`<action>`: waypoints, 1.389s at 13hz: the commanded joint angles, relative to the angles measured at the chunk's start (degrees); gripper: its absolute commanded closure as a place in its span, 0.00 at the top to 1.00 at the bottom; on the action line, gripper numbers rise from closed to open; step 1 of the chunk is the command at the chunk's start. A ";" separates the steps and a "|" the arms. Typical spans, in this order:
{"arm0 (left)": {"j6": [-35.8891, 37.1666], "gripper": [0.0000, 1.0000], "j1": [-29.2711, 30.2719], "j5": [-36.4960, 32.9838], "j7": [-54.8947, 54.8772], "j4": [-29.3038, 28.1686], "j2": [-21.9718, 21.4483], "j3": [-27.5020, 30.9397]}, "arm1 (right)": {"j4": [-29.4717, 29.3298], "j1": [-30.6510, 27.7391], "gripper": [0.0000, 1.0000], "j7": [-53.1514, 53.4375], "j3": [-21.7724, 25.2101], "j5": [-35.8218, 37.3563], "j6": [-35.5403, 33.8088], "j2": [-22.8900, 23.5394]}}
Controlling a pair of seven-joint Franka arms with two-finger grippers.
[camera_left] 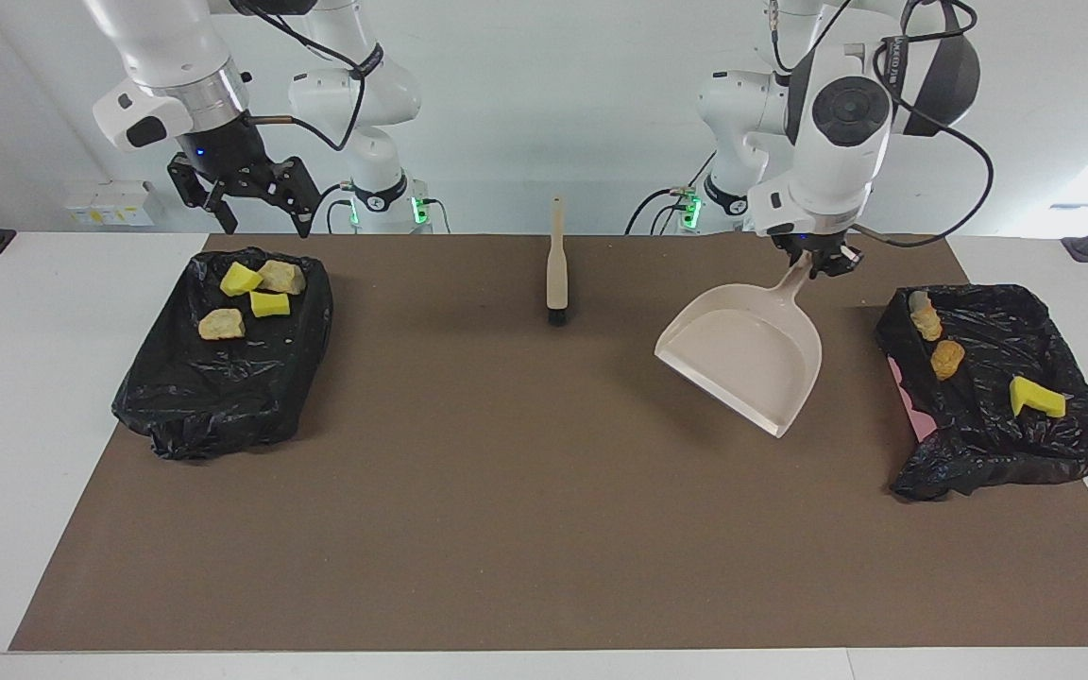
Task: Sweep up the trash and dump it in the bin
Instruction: 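Bring the empty dustpan back to the table center with the left gripper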
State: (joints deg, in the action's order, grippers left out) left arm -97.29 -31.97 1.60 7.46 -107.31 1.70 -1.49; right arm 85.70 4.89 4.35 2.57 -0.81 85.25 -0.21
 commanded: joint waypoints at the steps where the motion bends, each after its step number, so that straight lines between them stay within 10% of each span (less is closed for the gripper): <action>1: -7.18 0.00 -3.62 1.74 7.80 -0.26 3.73 1.14 | 1.92 -0.67 1.00 -1.80 -0.46 -0.77 -0.26 -1.55; 11: -24.34 0.00 -8.11 10.62 20.49 0.35 13.68 1.14 | 2.72 -0.67 1.00 -5.41 -0.28 -0.77 0.36 -1.99; 12: -24.61 0.99 -8.02 10.53 19.79 0.26 13.77 1.14 | 2.80 -0.67 1.00 -5.41 -0.28 -0.77 0.36 -1.99; 18: -20.84 1.00 -3.12 10.44 19.96 0.53 11.48 2.11 | 2.80 -0.67 1.00 -5.50 -0.28 -0.69 0.79 -1.99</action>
State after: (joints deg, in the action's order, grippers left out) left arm -120.44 -37.69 11.31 27.29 -106.74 14.93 0.06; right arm 86.93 4.89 0.73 2.51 -0.91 85.27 -0.92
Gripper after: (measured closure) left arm 0.044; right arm 0.000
